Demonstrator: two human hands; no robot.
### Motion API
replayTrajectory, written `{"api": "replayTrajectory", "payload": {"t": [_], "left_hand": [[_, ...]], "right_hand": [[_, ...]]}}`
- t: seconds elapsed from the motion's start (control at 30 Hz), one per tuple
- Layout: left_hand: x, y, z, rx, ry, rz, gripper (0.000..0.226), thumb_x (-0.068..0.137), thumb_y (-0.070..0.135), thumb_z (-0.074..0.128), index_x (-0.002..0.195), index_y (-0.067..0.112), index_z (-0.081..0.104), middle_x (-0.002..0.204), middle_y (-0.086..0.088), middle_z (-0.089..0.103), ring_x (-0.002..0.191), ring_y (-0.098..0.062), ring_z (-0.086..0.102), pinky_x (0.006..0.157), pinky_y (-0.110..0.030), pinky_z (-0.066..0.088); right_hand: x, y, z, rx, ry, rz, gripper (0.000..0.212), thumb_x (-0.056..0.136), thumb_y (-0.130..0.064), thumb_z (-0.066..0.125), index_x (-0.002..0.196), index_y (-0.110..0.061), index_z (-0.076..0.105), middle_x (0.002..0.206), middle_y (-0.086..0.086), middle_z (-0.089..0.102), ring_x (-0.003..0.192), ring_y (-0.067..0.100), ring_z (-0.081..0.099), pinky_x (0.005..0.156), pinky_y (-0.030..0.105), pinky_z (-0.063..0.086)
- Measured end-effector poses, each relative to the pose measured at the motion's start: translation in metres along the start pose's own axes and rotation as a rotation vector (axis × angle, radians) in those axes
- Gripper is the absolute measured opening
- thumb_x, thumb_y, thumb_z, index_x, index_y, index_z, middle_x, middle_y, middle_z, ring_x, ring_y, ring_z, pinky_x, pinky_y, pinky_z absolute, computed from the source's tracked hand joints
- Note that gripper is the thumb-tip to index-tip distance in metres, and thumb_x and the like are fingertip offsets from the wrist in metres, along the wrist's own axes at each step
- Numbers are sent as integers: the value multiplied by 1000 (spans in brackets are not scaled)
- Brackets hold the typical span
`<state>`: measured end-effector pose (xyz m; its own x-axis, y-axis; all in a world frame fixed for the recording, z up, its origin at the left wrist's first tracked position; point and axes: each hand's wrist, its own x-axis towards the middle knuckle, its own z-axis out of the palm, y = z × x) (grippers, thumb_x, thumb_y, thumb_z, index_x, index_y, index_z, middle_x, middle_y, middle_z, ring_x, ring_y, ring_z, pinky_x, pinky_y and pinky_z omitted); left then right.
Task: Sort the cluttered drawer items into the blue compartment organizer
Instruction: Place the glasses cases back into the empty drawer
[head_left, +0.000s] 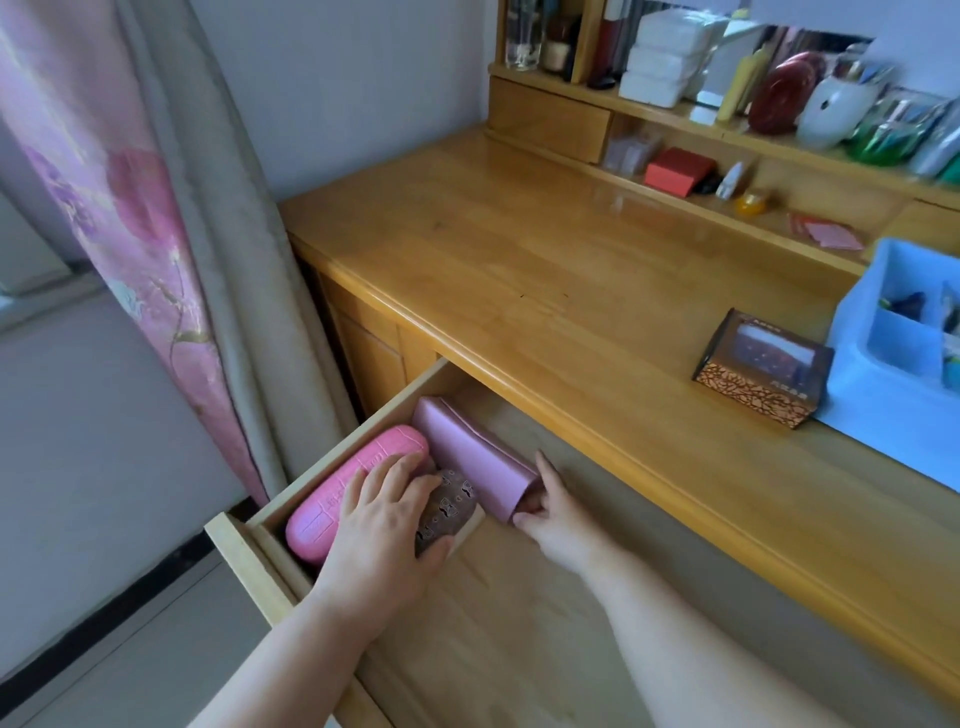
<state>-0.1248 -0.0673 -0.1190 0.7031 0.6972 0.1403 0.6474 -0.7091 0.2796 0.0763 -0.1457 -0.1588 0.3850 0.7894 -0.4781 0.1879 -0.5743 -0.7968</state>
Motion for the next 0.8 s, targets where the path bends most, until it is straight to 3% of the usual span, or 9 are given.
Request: {"api": "replayTrajectory", "payload": {"t": [0.1,0.2,0.27,0.33,0.43,0.5,0.6,0.73,0.8], "left_hand": [[0,-4,2,-4,-66,-36,61,76,49,64,131,27,51,146,3,38,137,-20,31,116,-46,19],[-4,4,-10,44,-116,-34,63,82,55,56,139,33,39,151,6,28,141,-17,22,119,-40,13],[-4,19,-22,-23,-71,-19,60,82,53,58,136,29,45,146,3,36,137,-19,29,117,-39,18],[-1,50,-35,-116,-14,14,57,80,51,53,127,19,57,136,-1,49,129,-23,42,113,-38,27],[10,109,-46,-218,115,184,41,78,31,61,111,7,66,117,-8,62,109,-28,59,99,-31,38],[18,156,-49,-333,94,276,35,81,16,68,114,8,64,117,-3,60,108,-21,59,97,-25,39],[34,219,-48,-507,32,340,35,85,19,68,120,15,60,113,11,55,106,-8,55,90,-11,37],[84,284,-53,-699,9,242,27,89,20,62,116,18,60,112,4,62,101,-14,59,87,-28,47],[118,302,-59,-653,46,225,28,90,19,58,117,18,58,112,2,60,98,-13,59,83,-27,45]], "right_hand": [[-16,0,-6,-96,-69,6,76,92,-16,57,151,-31,11,109,-8,55,88,9,54,76,20,44],[-65,-5,-26,-154,31,-87,56,93,-18,52,144,-31,34,89,-14,57,72,-1,52,65,11,40],[-105,-10,-50,-128,107,-194,44,92,-18,53,133,-34,48,90,-12,62,74,0,57,67,11,44],[-148,-13,-82,-53,194,-274,30,91,-16,55,110,-39,60,87,-6,67,75,6,62,74,20,50],[-205,-7,-134,59,413,-314,25,91,-12,57,92,-35,67,80,-9,71,67,6,64,66,15,50],[-232,3,-169,138,593,-314,24,92,-11,56,90,-31,68,76,-11,71,62,4,63,61,12,47],[-258,19,-215,241,809,-317,18,93,-14,54,89,-25,68,75,-8,70,60,3,61,58,16,50],[-272,41,-265,373,1099,-273,15,93,-21,55,83,-20,66,75,-5,67,65,9,62,62,22,47],[-271,53,-288,392,1214,-228,15,92,-28,56,81,-24,65,79,-5,66,75,10,62,66,27,46]]}}
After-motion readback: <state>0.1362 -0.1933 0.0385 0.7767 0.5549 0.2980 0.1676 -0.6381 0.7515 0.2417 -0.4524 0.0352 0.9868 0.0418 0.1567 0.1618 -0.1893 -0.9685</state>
